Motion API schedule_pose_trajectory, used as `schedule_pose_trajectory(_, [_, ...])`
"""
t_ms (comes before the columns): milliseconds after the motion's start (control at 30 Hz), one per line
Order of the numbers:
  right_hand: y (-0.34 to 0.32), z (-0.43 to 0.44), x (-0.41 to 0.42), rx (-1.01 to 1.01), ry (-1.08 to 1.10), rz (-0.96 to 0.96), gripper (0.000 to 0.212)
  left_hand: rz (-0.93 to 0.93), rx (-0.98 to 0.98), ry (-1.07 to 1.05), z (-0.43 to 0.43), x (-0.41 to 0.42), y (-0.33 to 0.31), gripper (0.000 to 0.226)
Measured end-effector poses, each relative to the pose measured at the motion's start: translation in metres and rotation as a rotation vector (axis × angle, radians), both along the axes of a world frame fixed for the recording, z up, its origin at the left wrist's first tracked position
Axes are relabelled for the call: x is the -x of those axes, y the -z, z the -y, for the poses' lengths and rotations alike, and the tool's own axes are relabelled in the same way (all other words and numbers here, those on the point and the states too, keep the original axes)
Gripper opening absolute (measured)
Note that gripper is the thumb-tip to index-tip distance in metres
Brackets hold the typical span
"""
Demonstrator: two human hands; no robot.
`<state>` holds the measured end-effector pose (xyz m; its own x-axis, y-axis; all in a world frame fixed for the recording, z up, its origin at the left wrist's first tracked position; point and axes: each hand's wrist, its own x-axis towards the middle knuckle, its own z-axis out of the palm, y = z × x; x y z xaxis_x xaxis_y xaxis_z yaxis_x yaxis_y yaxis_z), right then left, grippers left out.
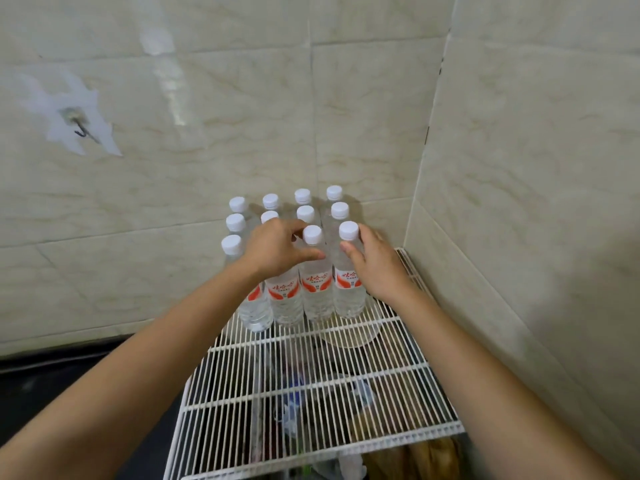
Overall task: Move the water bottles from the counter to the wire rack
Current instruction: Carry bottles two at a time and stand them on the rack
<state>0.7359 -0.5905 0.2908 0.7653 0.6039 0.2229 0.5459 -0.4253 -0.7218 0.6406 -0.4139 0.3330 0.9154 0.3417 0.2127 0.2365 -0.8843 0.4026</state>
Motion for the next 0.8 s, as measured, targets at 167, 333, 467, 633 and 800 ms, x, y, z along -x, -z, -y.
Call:
schedule_pose_trajectory(167, [0.000,0.013,0.029,-0.215,0.107,0.038,0.073,0.232,-0.084,-0.035,0.011,0.036,-0.021,0.063])
schedule_pose_trajectory(333, [0.016,0.012,0.086,-0.332,0.064,0.413,0.063,0.573,-0.424,-0.271,0.034,0.146,0.001,0.049])
schedule_pose_trajectory(467, [0.044,-0.028,0.149,-0.265,-0.168,0.496,0.061,0.290,-0.597,-0.473,0.030,0.250,0.058,0.059])
schedule_pose_trajectory(633, [0.054,-0.087,0.249,-0.235,-0.446,0.461,0.059,0.168,-0.595,-0.757,0.004,0.378,0.067,0.060])
schedule_pose_trajectory(800, [0.038,-0.144,0.350,-0.242,-0.668,0.509,0.051,0.159,-0.625,-1.019,-0.012,0.498,0.050,0.063])
